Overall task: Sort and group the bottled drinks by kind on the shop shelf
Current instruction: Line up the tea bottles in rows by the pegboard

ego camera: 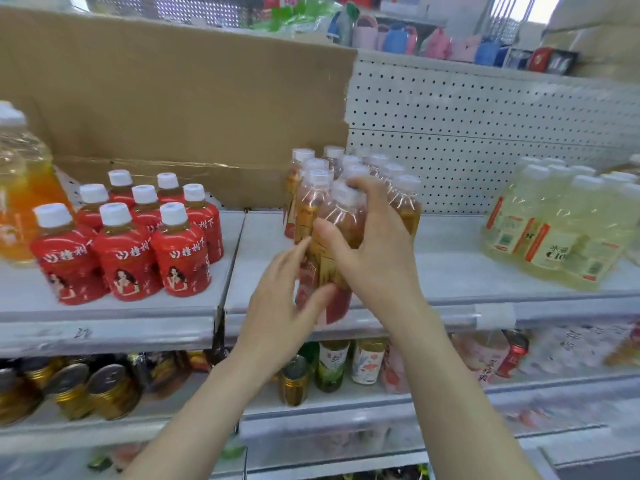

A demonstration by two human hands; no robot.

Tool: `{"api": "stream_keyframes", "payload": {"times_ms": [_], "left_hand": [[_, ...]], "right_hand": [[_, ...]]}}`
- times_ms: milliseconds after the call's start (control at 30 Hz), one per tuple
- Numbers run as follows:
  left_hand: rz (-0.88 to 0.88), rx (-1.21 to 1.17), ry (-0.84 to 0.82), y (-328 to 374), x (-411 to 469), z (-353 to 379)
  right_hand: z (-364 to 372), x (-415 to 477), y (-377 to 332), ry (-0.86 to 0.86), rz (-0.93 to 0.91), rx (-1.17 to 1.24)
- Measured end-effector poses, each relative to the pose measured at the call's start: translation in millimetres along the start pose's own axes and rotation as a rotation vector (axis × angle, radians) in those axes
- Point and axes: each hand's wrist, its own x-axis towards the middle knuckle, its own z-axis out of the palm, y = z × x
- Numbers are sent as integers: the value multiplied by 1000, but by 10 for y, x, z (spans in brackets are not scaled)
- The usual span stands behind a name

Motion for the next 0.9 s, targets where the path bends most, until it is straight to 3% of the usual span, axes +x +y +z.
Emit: {"api": "stream_keyframes", "payload": {"times_ms": [233,367,700,833,900], "left_hand": [[-119,139,14,-178,208,123],[-127,97,34,-164,217,228],[-196,203,85,-372,462,275],[-176,151,35,-390,578,146],[-110,106,5,-372,715,96]], "right_hand": [[277,347,114,-1,-88,-248],[264,433,279,70,-255,-453],[372,648,526,24,-413,-416],[51,789,685,146,-287,-207],[-136,955,829,134,-163,-271]]}}
